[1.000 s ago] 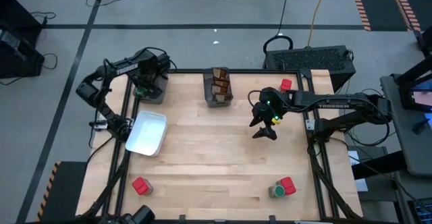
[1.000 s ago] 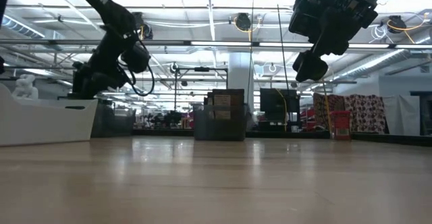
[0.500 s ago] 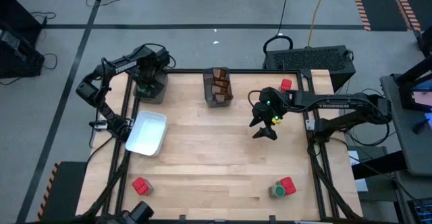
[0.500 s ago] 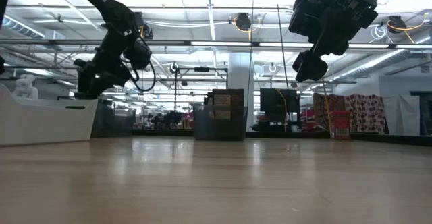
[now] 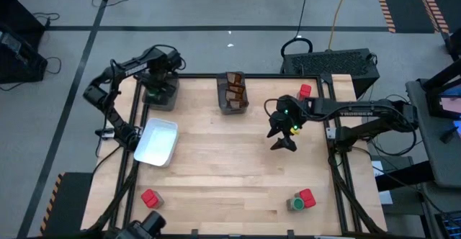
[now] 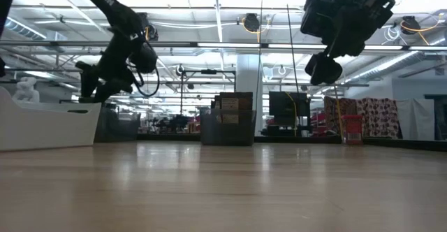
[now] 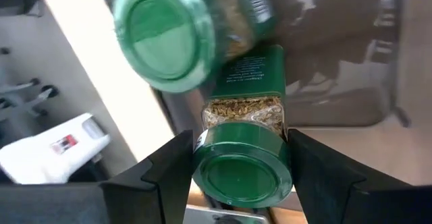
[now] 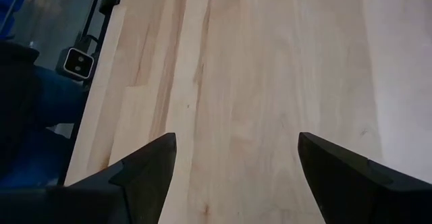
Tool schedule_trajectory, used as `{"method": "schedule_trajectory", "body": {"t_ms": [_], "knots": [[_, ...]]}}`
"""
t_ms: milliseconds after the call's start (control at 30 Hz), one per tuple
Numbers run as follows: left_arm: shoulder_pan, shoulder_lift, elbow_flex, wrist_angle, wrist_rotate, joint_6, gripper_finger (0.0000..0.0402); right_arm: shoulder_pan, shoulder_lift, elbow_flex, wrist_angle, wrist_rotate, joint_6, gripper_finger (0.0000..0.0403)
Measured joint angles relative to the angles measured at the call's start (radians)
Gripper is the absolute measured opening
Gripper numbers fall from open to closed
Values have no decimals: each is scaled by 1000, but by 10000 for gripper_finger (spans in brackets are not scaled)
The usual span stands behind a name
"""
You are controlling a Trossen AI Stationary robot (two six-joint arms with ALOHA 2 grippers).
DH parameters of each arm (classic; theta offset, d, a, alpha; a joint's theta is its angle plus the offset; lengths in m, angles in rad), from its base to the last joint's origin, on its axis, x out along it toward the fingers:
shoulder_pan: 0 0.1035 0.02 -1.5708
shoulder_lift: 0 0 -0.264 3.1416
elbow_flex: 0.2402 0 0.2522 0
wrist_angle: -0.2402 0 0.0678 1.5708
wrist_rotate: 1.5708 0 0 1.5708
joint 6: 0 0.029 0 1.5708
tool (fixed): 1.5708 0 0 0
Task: Sort spices by type
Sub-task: Put the top green seasoning bottle into the left black bin
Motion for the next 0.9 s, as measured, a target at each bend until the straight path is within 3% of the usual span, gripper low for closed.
{"method": "schedule_trajectory", "body": {"t_ms": [367,733,900], "knots": [[-5,20,0,4,-37,-51,220,28,0,0,-3,3,0,293],[-6,25,-5,9,-35,-49,307,28,0,0,-2,4,0,293],[-14,25,-5,-15,-40,-6,326,28,0,0,-2,4,0,293]]}}
